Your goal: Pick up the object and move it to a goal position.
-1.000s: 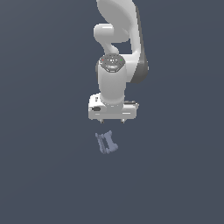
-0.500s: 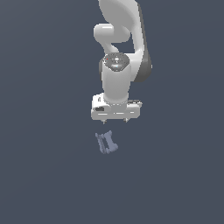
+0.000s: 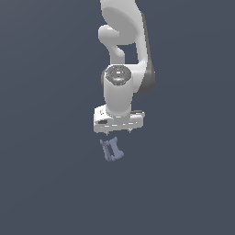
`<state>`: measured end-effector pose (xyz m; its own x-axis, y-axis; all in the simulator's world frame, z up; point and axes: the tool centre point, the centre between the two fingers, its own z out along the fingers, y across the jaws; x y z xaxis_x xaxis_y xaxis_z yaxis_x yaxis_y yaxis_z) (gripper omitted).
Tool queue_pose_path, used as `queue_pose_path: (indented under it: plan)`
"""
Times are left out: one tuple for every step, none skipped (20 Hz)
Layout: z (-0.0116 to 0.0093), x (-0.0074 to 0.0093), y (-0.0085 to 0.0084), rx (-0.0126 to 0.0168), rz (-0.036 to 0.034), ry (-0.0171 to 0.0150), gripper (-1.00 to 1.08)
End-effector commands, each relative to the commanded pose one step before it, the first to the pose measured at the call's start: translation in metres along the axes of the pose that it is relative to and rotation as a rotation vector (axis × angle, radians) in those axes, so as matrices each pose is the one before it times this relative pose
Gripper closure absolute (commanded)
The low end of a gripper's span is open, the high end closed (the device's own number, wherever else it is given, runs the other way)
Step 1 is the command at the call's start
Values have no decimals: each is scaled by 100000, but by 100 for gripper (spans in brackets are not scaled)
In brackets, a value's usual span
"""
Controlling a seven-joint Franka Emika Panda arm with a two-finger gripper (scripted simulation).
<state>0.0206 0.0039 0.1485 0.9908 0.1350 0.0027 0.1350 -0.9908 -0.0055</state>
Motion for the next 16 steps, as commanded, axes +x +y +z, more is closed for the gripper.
queue_pose_path:
  plan:
    - [1076, 398, 630, -149, -3464, -104, -92]
    - [503, 177, 293, -61, -1657, -22, -92]
    - [543, 177, 318, -59, -1772, -23, -92]
    - [582, 173, 339, -56, -1879, -24, -92]
    - [570, 154, 332, -47, -1822, -23, -92]
    - [538, 131, 311, -38, -1705, -20, -92]
    - [504, 110, 291, -30, -1585, -18, -92]
    - [470, 92, 270, -24, -1465, -15, -92]
    - [435, 76, 248, -18, -1349, -13, -92]
    - [399, 62, 227, -14, -1229, -11, -92]
    - [363, 50, 205, -10, -1112, -9, -92]
    - [326, 40, 184, -7, -993, -7, -92]
    - [289, 32, 160, -5, -879, -6, -92]
    - [251, 25, 139, -3, -760, -5, -92]
    - [213, 18, 119, -2, -640, -4, -92]
    - [175, 14, 96, -1, -526, -3, -92]
